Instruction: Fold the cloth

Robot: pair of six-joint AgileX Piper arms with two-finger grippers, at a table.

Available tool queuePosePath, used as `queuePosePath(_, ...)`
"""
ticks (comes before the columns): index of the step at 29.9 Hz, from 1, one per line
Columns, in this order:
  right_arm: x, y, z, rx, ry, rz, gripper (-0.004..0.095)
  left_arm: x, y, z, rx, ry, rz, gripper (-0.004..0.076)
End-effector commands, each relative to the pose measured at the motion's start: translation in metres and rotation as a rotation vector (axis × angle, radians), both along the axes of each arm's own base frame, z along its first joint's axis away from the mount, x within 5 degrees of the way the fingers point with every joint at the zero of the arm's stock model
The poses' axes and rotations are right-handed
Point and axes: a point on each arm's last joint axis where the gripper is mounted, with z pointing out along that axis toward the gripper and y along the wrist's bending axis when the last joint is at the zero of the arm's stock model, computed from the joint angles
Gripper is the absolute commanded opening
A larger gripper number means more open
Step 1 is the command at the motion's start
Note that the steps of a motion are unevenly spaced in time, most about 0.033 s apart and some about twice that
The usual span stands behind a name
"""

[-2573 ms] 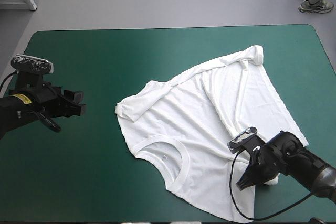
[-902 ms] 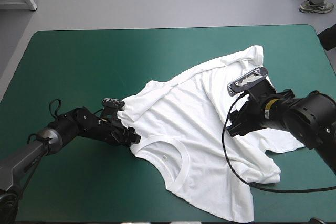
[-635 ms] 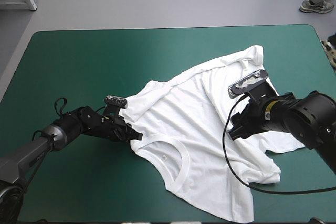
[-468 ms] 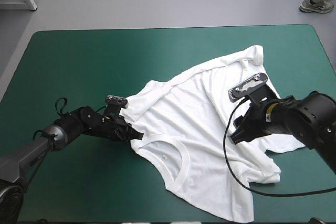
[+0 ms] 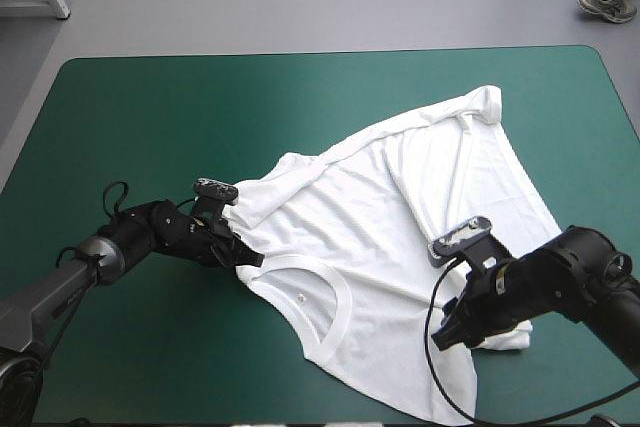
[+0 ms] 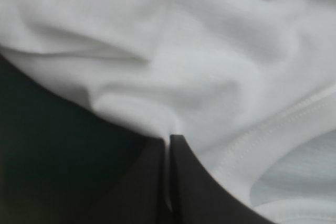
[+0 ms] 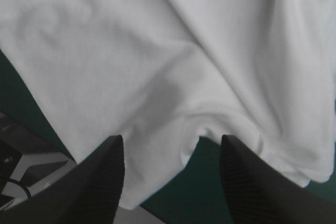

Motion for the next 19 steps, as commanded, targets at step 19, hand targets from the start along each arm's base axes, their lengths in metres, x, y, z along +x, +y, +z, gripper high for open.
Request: queuePosePath(19, -0.048, 0.081, -0.062, -0.081, 0.000, 0.332, 0.0509, 0.006, 0.008, 0.018, -0.009, -0.041, 0.013, 0.0019)
